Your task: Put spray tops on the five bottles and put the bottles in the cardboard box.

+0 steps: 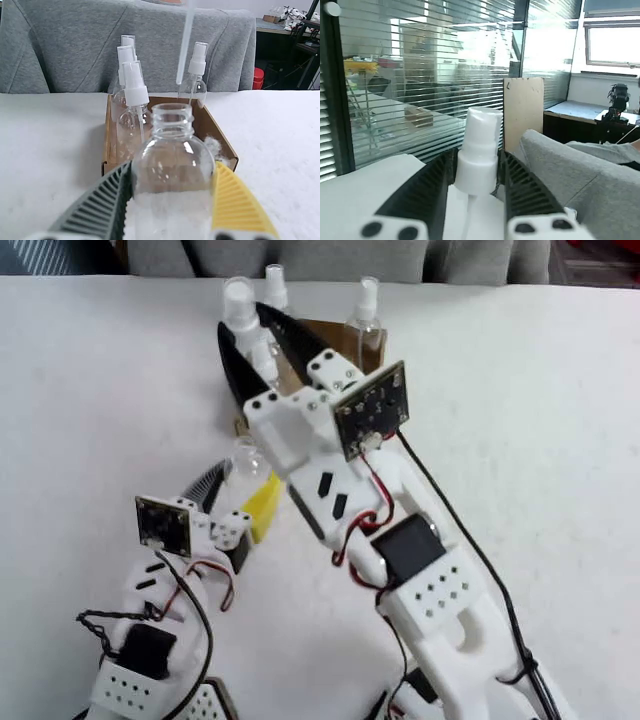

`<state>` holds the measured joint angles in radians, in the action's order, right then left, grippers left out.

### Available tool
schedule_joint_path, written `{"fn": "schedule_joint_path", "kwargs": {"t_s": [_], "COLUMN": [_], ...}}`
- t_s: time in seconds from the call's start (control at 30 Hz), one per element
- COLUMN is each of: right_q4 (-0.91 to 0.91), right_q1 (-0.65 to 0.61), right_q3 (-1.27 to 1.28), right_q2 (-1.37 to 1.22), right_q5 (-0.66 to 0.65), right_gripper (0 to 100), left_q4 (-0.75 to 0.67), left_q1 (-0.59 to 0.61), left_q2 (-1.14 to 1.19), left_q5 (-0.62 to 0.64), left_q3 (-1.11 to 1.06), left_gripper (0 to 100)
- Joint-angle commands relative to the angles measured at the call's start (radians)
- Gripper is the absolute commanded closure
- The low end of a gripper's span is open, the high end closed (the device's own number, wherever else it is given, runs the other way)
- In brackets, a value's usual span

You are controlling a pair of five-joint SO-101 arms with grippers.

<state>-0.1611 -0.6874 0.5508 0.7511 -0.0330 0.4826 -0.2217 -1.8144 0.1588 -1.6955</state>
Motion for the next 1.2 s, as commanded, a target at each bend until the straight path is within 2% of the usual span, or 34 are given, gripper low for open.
{"fn": "schedule_joint_path", "kwargs": {"t_s": [0.0,0.17,0.63,0.83,1.17], "right_q4": [-0.05,-0.036,-0.036,0.027,0.028], "right_q1": [-0.008,0.038,0.038,0.053,0.058], "right_q3": [-0.009,-0.009,0.077,0.029,-0.008], "right_q2": [0.045,0.03,0.027,0.027,0.027], "right_q5": [0.078,0.098,0.1,0.092,0.124], "right_gripper": [98.1,98.1,98.1,98.1,98.1], "left_q4": [-0.029,-0.029,-0.029,-0.029,-0.029], "left_q1": [-0.005,-0.005,-0.004,-0.004,-0.004], "left_q2": [-0.012,-0.012,-0.012,-0.012,-0.012], "left_q5": [-0.012,-0.012,-0.012,-0.012,-0.012], "left_q3": [0.002,0.002,0.002,0.002,0.002], "left_gripper": [91,91,91,91,91]}}
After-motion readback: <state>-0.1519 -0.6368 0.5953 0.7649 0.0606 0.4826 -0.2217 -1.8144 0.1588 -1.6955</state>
